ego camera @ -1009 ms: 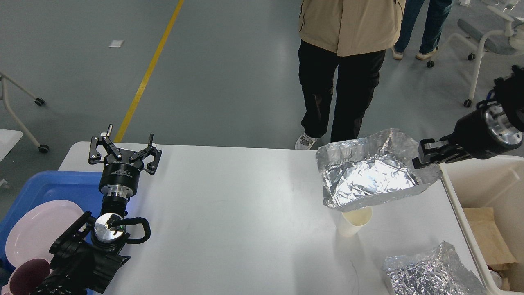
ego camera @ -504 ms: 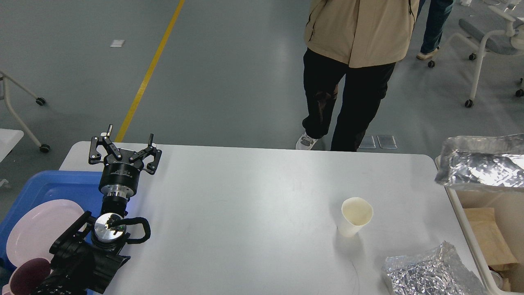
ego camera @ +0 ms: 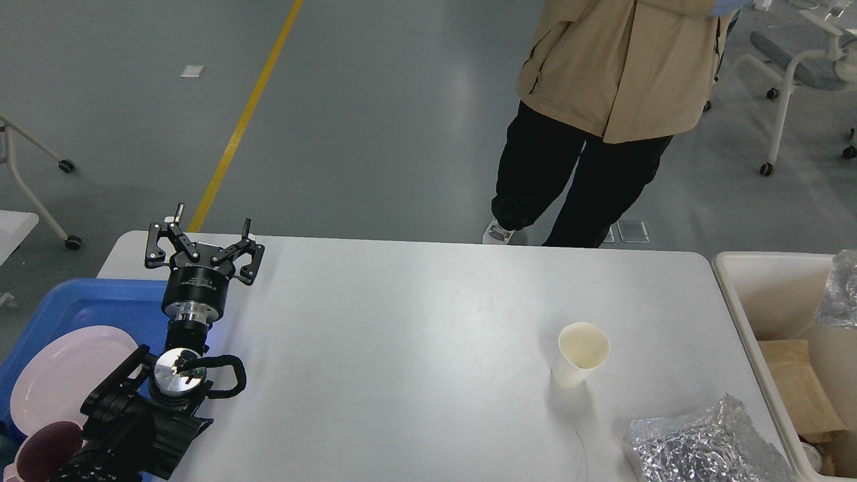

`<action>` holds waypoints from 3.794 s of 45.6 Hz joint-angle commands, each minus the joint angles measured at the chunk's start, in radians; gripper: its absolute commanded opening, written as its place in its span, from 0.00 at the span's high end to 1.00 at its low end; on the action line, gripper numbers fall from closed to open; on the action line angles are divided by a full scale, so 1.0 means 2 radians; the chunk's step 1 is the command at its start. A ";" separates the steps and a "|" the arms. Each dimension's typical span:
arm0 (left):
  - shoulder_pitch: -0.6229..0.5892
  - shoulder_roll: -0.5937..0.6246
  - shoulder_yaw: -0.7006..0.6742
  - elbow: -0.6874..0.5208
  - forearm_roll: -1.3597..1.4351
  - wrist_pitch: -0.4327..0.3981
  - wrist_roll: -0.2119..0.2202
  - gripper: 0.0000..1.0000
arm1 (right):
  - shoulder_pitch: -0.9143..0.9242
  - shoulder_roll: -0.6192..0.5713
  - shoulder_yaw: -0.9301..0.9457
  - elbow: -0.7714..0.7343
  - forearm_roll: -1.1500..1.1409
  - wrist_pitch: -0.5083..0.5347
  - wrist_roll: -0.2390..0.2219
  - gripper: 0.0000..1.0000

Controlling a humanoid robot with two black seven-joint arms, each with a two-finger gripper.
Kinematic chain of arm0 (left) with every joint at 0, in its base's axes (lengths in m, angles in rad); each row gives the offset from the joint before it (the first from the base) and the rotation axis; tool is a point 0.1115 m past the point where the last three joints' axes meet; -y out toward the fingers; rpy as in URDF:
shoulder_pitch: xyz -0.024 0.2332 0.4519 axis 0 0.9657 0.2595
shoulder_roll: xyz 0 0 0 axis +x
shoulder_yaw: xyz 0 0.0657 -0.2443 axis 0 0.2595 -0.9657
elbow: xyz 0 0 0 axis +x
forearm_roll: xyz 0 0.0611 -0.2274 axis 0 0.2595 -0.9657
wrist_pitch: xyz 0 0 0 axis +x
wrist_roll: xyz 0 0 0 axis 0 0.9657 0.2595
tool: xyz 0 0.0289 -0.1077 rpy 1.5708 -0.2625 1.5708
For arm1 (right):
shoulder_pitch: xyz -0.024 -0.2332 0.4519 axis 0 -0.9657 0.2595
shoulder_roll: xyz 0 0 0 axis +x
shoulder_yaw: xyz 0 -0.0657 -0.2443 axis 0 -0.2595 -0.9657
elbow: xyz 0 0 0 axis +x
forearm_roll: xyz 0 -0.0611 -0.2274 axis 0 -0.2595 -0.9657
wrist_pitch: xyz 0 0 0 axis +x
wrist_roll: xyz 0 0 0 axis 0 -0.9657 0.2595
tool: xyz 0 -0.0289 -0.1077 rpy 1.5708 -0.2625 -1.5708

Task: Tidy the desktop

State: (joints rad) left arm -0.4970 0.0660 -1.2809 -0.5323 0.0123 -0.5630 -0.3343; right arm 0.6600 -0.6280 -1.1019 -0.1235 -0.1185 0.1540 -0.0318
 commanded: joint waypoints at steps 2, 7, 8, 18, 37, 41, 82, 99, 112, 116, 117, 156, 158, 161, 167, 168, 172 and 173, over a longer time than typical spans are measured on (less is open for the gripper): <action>0.000 0.000 0.000 0.000 0.000 0.000 0.000 0.00 | -0.031 0.009 -0.004 0.000 0.002 -0.010 -0.008 0.00; 0.000 0.000 0.000 0.000 0.000 0.000 0.000 0.00 | -0.038 0.014 -0.002 0.000 0.002 -0.013 -0.008 0.00; 0.000 0.000 0.000 0.000 0.000 0.000 0.000 0.00 | -0.038 0.014 -0.001 0.000 0.004 -0.013 -0.008 0.00; 0.000 0.000 0.000 0.000 0.000 0.000 0.000 0.00 | -0.038 0.014 0.002 0.000 0.009 -0.013 -0.008 0.00; 0.000 0.000 0.000 0.000 0.000 0.000 0.000 0.00 | 0.043 0.016 0.006 0.001 0.032 0.024 0.049 0.00; 0.000 0.000 0.000 0.000 0.000 0.000 0.000 0.00 | 0.079 0.024 0.006 0.001 0.032 0.062 0.111 0.00; 0.000 0.000 0.000 0.000 0.000 0.000 0.001 0.00 | 0.610 0.030 0.009 0.781 -0.139 0.111 0.126 0.00; 0.000 0.000 0.000 0.000 0.000 0.000 0.001 0.00 | 0.450 0.036 0.009 0.695 -0.139 0.027 0.123 0.00; 0.000 0.000 0.000 0.000 0.000 0.000 0.001 0.00 | 0.410 0.039 0.047 0.685 -0.047 -0.003 0.123 0.00; 0.000 0.000 0.000 0.000 0.000 0.000 0.001 0.00 | 0.402 0.039 0.050 0.684 -0.043 -0.008 0.123 0.00; 0.000 0.000 0.000 0.000 0.000 0.000 0.001 0.00 | 0.399 0.039 0.050 0.684 -0.042 -0.011 0.124 0.00; 0.000 0.000 0.000 -0.001 0.000 0.000 0.001 0.00 | 0.273 0.121 0.092 0.650 -0.001 -0.127 0.125 1.00; 0.000 0.000 0.000 0.000 0.000 0.000 0.001 0.00 | 0.270 0.122 0.090 0.648 -0.001 -0.143 0.124 1.00; 0.000 0.000 0.000 0.000 0.000 0.000 0.001 0.00 | 0.264 0.125 0.088 0.640 -0.001 -0.167 0.123 1.00; 0.000 0.000 0.000 0.000 0.000 0.000 0.001 0.00 | 0.267 0.123 0.092 0.635 0.002 -0.176 0.122 1.00; 0.000 0.000 0.000 0.000 0.000 0.000 0.001 0.00 | 0.267 0.122 0.092 0.635 0.002 -0.176 0.122 1.00; 0.000 0.000 0.000 0.000 0.000 0.000 0.001 0.00 | 0.267 0.122 0.092 0.635 0.002 -0.176 0.122 1.00; 0.000 0.000 0.000 0.000 0.000 0.000 0.001 0.00 | 0.267 0.123 0.092 0.635 0.002 -0.176 0.122 1.00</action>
State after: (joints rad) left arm -0.4970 0.0660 -1.2809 -0.5323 0.0123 -0.5630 -0.3330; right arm 1.1920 -0.3822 -0.9181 1.1473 -0.1154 -0.1970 0.2133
